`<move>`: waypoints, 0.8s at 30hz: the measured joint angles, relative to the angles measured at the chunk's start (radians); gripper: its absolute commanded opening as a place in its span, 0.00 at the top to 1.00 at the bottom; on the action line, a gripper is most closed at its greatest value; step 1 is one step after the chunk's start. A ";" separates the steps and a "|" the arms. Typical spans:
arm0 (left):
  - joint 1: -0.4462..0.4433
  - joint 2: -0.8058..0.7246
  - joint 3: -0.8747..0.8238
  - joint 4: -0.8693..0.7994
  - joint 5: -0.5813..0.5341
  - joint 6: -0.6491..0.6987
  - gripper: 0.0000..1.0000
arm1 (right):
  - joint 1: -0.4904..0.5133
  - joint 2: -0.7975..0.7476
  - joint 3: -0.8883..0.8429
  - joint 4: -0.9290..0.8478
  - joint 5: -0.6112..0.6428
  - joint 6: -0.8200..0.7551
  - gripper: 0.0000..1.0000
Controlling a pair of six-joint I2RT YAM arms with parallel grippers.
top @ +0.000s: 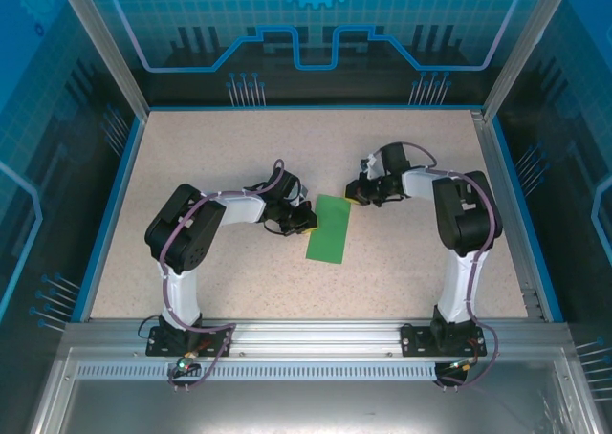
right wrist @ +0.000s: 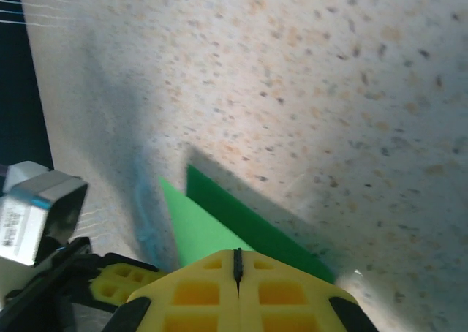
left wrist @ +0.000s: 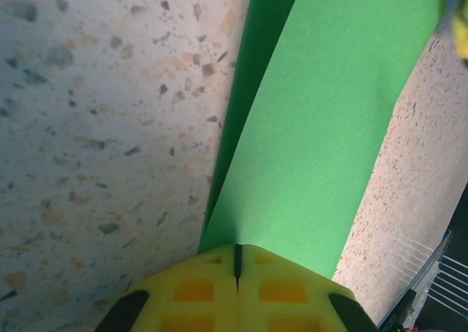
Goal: Fold a paper plane with a square sheet of paper (pick it up from the middle)
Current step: Fold the square sheet of paper in half at the center of the table.
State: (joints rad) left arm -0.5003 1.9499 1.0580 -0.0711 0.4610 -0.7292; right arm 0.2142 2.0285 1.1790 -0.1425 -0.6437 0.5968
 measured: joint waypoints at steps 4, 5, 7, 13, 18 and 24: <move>0.000 0.000 0.000 -0.002 0.000 0.000 1.00 | 0.000 0.029 -0.008 0.001 0.012 -0.004 0.96; 0.000 0.000 0.000 -0.002 0.000 0.003 1.00 | 0.000 0.029 -0.008 0.000 0.015 -0.007 0.96; 0.000 0.000 0.000 -0.002 0.000 0.003 1.00 | 0.001 0.029 -0.008 0.000 0.021 -0.013 0.96; 0.000 0.000 0.000 -0.002 0.000 0.003 1.00 | 0.008 0.028 0.009 -0.031 0.041 -0.030 0.96; 0.000 0.000 0.000 -0.002 0.000 0.004 1.00 | -0.005 0.019 0.008 -0.021 0.006 -0.008 0.95; 0.000 0.000 0.000 -0.002 0.000 0.004 1.00 | -0.011 -0.047 0.008 -0.018 -0.024 0.005 0.95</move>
State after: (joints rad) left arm -0.5003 1.9499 1.0580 -0.0734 0.4614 -0.7254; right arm 0.2028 1.9812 1.1870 -0.1608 -0.6674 0.6022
